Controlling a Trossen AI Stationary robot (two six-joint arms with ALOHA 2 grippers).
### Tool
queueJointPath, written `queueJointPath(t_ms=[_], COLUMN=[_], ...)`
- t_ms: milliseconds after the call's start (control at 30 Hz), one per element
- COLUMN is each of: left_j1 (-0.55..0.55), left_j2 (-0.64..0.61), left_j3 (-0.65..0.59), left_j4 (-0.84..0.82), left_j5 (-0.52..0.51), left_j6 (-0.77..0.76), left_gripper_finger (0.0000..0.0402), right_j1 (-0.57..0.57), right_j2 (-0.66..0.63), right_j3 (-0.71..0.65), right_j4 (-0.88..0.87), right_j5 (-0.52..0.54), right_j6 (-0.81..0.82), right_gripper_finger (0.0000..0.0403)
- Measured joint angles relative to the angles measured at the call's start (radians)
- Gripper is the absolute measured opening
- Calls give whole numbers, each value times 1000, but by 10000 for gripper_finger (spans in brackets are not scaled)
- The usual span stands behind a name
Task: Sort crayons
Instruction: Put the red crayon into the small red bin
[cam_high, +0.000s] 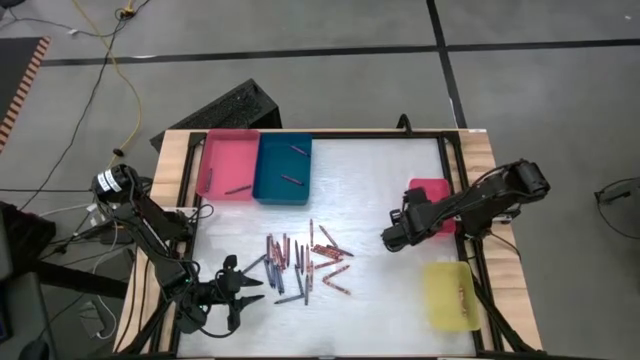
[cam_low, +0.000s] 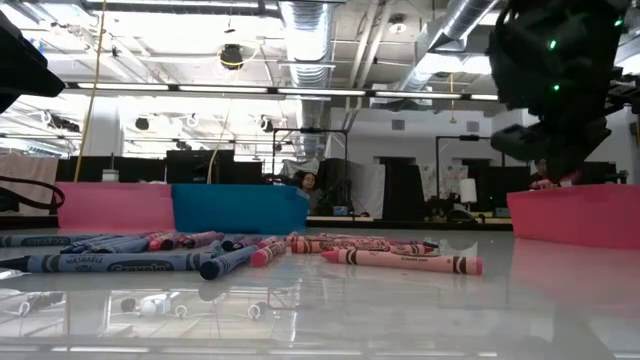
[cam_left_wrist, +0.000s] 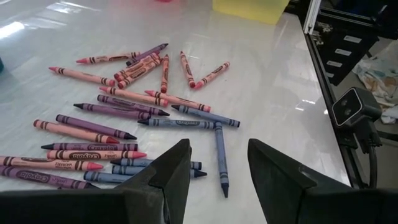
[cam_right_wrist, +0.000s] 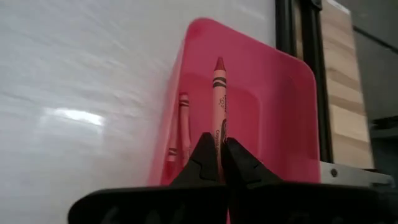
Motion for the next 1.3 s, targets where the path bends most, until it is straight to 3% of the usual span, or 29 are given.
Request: queueJointPath(t_ms=[400,900,1300], left_j1=[0,0,0], left_j2=[0,0,0], left_j3=[0,0,0], left_j4=[-1,-1,-1], left_j5=[1,2,1], left_j6=[0,-8,-9], left_gripper_finger=[149,149,149], right_j1=[-63,-101,-99], right_j2=[141,146,146], right_j3=[0,0,0], right_j4=[9,37,37], right_j5=[-66,-97,-97], right_j6=[-114,-196,-196], right_gripper_finger=[2,4,27])
